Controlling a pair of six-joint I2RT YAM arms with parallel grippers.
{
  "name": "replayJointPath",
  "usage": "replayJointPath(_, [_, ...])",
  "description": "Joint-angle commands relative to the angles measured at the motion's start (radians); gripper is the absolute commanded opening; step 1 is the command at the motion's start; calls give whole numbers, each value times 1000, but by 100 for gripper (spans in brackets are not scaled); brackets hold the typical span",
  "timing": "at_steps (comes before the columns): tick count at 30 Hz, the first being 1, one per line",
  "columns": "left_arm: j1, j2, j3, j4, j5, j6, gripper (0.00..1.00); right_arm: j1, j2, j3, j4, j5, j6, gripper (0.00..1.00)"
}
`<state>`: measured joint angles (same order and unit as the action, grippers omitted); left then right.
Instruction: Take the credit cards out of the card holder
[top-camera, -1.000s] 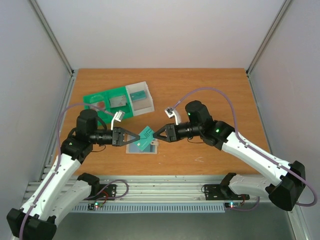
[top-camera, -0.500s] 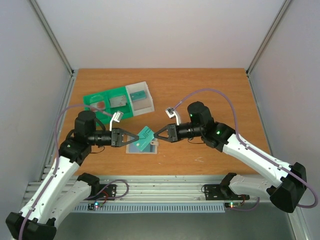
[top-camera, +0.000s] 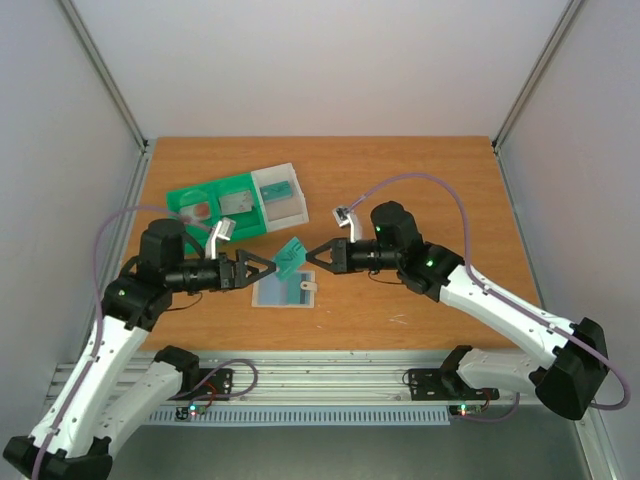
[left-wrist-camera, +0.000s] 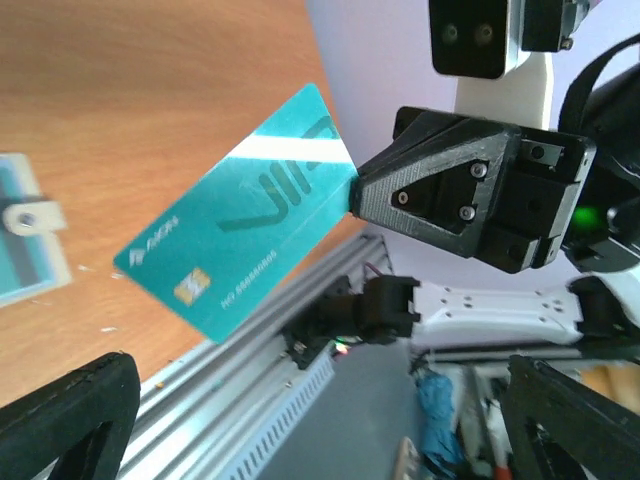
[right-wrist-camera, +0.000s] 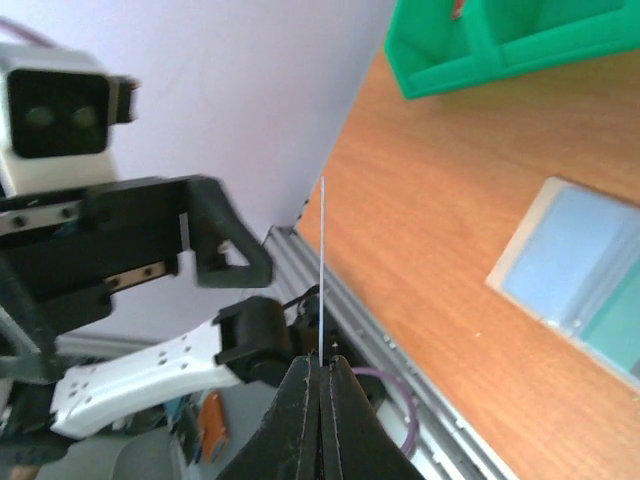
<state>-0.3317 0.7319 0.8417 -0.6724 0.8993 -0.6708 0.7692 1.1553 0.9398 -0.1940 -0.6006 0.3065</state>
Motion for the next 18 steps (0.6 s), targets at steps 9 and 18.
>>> replayJointPath(9, [-1,-57,68,-266,-476,159,99,-26,190,79,103,385,-13,1])
replayJointPath(18, [-1,-88,28,-283,-553,182,99,-48,478,266,137,538,-75,1])
